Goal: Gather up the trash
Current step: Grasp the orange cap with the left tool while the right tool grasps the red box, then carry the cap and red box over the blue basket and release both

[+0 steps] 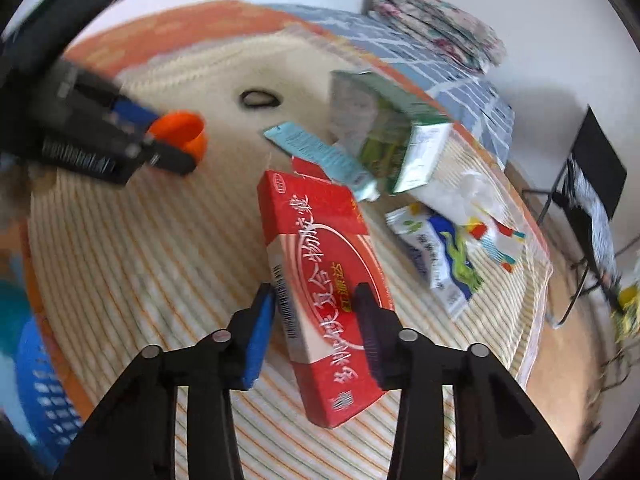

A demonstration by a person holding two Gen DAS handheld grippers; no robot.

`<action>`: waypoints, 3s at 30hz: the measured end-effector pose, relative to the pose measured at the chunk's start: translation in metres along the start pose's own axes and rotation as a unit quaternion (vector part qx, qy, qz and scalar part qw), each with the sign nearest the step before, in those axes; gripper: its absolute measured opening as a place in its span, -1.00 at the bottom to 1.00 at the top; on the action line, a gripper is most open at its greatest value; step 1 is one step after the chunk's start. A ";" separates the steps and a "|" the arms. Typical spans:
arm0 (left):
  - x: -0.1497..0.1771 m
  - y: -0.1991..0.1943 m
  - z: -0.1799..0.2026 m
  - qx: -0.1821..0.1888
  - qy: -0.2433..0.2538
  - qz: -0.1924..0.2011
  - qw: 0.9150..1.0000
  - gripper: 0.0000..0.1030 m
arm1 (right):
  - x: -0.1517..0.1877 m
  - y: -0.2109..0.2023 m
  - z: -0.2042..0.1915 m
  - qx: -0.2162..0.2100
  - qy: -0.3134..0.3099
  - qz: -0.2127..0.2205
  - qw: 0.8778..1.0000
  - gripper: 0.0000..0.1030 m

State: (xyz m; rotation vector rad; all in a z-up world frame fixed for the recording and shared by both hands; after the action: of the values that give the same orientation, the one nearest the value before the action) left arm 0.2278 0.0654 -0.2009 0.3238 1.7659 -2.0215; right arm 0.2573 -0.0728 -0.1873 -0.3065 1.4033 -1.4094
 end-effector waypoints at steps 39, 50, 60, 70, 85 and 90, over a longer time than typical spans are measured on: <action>0.033 -0.088 0.050 0.037 0.060 0.066 0.995 -0.06 | 0.026 -0.103 0.016 -0.068 0.149 0.055 0.985 -0.64; 0.088 -0.111 0.072 0.060 0.092 0.055 0.993 -0.06 | 0.045 -0.142 -0.016 -0.092 0.164 0.071 0.980 -0.64; 0.137 -0.110 0.083 0.084 0.091 0.021 0.992 -0.06 | 0.075 -0.154 -0.048 -0.120 0.190 0.069 0.972 -0.64; 0.183 -0.105 0.089 0.088 0.097 -0.004 0.991 -0.06 | 0.103 -0.162 -0.077 -0.164 0.208 0.069 0.962 -0.64; 0.222 -0.097 0.093 0.087 0.109 -0.034 0.990 -0.06 | 0.130 -0.149 -0.112 -0.186 0.206 0.035 0.960 -0.63; 0.223 -0.098 0.092 0.085 0.107 -0.033 0.990 -0.06 | 0.133 -0.146 -0.120 -0.196 0.203 0.026 0.959 -0.57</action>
State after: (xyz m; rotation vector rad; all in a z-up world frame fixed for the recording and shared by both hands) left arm -0.0033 -0.0531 -0.2001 0.5606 1.7489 -2.2639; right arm 0.0401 -0.1490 -0.1621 -0.2360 2.0216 -1.1838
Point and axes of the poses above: each gripper's, at about its wrist camera, not at the fingertips, and y roughly the way its jaws point, z to its right, x to its underside, the point moved 5 cm from there along y, roughly the way its jaws point, and after that the axes turned 2 degrees about x, right-handed, at the moved point
